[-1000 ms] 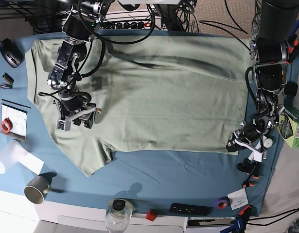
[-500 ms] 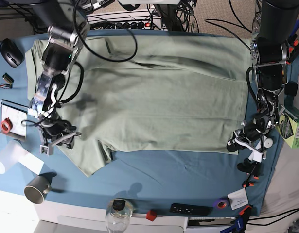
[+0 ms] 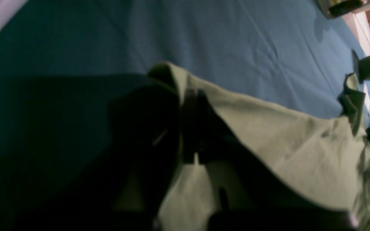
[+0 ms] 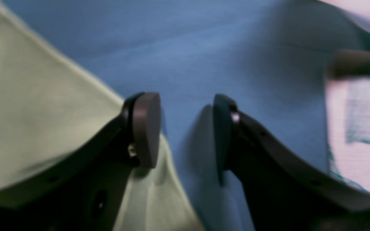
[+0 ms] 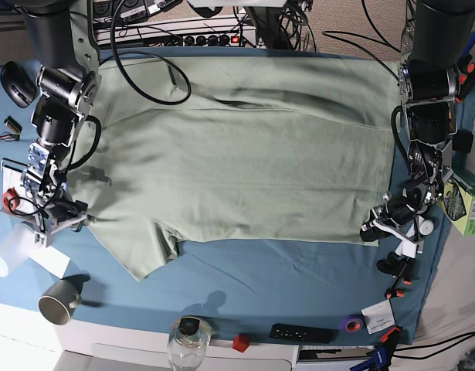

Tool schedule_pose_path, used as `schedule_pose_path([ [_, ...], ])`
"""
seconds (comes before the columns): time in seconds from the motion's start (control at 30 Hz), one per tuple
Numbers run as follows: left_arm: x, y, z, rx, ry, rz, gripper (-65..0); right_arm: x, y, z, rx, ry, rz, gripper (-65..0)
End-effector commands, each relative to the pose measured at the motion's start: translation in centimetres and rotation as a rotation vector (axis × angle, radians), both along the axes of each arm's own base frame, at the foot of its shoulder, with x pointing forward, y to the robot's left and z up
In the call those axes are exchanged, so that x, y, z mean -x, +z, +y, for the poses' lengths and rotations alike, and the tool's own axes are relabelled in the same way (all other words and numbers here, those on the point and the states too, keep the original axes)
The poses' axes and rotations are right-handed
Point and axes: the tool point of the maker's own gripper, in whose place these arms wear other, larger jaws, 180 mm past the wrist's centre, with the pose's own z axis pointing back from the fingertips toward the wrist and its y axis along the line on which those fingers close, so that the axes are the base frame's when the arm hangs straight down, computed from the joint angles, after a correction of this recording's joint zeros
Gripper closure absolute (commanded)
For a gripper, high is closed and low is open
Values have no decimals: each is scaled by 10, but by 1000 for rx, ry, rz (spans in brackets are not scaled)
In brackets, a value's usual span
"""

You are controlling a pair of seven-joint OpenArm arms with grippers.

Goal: Fold the T-shirt properly
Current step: 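Grasp the hem corners with both grippers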

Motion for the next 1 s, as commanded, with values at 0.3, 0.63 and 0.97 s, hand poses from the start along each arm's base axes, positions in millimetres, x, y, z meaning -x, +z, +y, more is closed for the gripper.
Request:
schedule_pose_path([
  [0.3, -9, 18, 1, 6, -23, -50, 0, 2, -16, 42, -142, 67, -49, -269],
  [0.63, -6, 19, -4, 12, -56, -70, 0, 2, -19, 52, -178, 84, -43, -269],
  [0.97, -7, 21, -6, 20, -60, -78, 0, 22, -39, 50, -173, 74, -9, -116],
])
